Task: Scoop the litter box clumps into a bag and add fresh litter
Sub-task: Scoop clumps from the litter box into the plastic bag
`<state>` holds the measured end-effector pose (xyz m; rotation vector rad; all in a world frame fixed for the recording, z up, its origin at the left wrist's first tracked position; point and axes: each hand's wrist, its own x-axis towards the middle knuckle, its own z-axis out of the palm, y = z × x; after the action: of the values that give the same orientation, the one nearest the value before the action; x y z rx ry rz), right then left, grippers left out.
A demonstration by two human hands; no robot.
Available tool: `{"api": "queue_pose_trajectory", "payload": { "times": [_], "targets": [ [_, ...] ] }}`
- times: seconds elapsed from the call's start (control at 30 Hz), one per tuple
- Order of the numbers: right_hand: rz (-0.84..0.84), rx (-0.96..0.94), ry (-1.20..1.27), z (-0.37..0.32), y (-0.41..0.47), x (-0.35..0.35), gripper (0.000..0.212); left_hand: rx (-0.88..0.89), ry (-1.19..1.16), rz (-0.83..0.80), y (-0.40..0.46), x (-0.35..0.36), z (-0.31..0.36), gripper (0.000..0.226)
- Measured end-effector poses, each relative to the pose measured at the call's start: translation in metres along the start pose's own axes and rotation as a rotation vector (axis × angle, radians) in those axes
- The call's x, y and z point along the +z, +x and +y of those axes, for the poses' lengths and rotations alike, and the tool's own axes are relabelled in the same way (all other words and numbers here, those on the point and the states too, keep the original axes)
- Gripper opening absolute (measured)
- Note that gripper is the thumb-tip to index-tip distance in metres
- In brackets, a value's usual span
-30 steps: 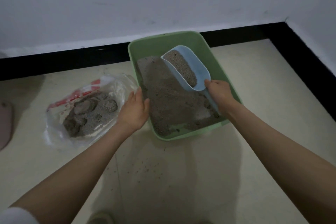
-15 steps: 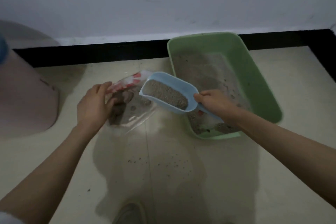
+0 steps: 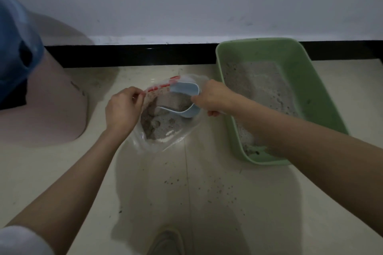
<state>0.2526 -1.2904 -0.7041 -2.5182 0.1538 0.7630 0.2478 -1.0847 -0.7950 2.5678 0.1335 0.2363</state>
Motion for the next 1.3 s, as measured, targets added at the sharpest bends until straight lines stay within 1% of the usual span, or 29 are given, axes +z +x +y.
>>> {"api": "queue_pose_trajectory", "payload": {
  "times": [0.03,0.1,0.23,0.33,0.43,0.53,0.63,0.7,0.73,0.83,0.9,0.97,1.07,1.17,1.3],
  "targets": [
    [-0.015,-0.004,-0.039,-0.001,-0.001,-0.004,0.017,-0.009,-0.002,0.000,-0.001,0.001,0.000,0.020],
    [-0.007,-0.041,-0.151,0.000,-0.004,-0.011,0.028,-0.008,-0.003,-0.001,-0.004,0.003,0.002,0.021],
    [0.137,-0.119,-0.410,0.004,-0.017,-0.024,0.031,0.009,-0.039,0.005,-0.009,0.007,0.009,0.021],
    [0.215,-0.140,-0.481,0.012,-0.024,-0.032,0.032,0.019,-0.038,-0.009,-0.010,0.010,0.015,0.022],
    [0.189,-0.116,-0.403,0.033,-0.029,-0.044,0.031,0.071,-0.005,-0.045,-0.014,0.014,0.028,0.033],
    [0.192,-0.075,-0.242,0.068,-0.036,-0.059,0.031,0.164,0.092,-0.025,-0.025,0.020,0.044,0.045],
    [0.242,-0.019,-0.058,0.107,-0.047,-0.073,0.039,0.285,0.133,-0.043,-0.038,0.032,0.066,0.041],
    [0.299,0.033,0.045,0.133,-0.053,-0.081,0.039,0.388,0.124,-0.112,-0.047,0.045,0.083,0.037],
    [0.327,0.062,0.076,0.147,-0.054,-0.083,0.037,0.409,0.089,-0.165,-0.051,0.052,0.092,0.037],
    [0.336,0.185,0.085,0.185,-0.055,-0.081,0.033,0.360,-0.043,-0.324,-0.061,0.077,0.116,0.040],
    [0.270,0.280,0.069,0.206,-0.055,-0.073,0.034,0.326,-0.071,-0.371,-0.065,0.094,0.129,0.046],
    [0.184,0.335,0.069,0.220,-0.054,-0.064,0.037,0.270,-0.092,-0.412,-0.065,0.107,0.143,0.049],
    [0.068,0.366,0.104,0.231,-0.052,-0.052,0.038,0.119,-0.159,-0.453,-0.060,0.125,0.159,0.049],
    [-0.018,0.372,0.134,0.235,-0.045,-0.044,0.036,0.010,-0.187,-0.437,-0.056,0.140,0.167,0.051],
    [-0.056,0.404,0.250,0.227,-0.033,-0.040,0.038,-0.066,-0.211,-0.394,-0.063,0.146,0.175,0.053]
  ]
}}
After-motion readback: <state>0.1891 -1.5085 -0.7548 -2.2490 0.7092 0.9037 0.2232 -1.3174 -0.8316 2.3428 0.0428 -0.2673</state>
